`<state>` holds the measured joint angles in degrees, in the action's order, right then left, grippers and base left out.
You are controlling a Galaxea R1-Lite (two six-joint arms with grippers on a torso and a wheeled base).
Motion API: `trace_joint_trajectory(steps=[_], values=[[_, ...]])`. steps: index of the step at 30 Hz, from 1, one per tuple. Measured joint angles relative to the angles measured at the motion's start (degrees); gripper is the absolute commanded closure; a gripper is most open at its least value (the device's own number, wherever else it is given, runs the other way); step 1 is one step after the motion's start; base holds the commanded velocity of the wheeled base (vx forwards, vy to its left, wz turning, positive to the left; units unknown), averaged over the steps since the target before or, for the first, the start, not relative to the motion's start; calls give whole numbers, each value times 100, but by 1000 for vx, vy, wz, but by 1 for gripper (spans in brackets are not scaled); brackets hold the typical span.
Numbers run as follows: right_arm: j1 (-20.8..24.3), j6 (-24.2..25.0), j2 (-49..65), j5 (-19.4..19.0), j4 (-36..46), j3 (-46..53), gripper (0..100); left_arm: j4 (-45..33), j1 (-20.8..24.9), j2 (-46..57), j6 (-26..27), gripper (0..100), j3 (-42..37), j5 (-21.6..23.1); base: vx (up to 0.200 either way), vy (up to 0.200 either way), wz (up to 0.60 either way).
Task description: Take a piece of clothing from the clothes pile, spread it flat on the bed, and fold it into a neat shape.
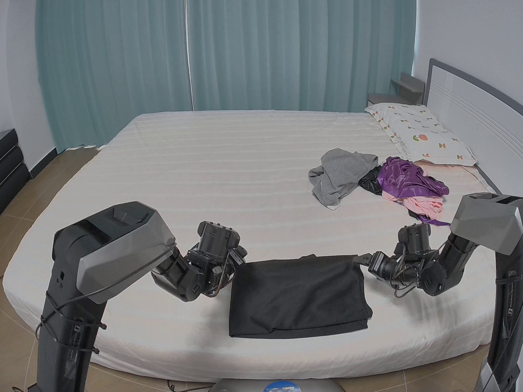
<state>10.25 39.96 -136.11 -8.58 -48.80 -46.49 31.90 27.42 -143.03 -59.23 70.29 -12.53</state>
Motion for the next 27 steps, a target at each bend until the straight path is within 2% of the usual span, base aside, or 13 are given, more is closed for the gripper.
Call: trace_joint_trajectory(steps=[4,9,14,17,18,27], values=[[-11,0,323,-313,-235,909,0,15,-85,246,-178,0,-367,279,0,0,0],[24,-33,551,-564,-912,1874,0,179,-182,583,-350,0,-1112,479,0,0,0],[173,-239,480,-571,-1426,2265,0,745,-223,861,-438,0,-1702,583,0,0,0],[254,-316,411,-542,-1517,2378,0,797,-245,952,-445,0,-1812,596,0,0,0],[273,-321,394,-538,-1525,2402,100,800,-247,974,-446,0,-1829,596,0,0,0],[394,-419,323,-364,-1538,2553,100,797,-254,1059,-451,0,-1883,597,0,0,0]])
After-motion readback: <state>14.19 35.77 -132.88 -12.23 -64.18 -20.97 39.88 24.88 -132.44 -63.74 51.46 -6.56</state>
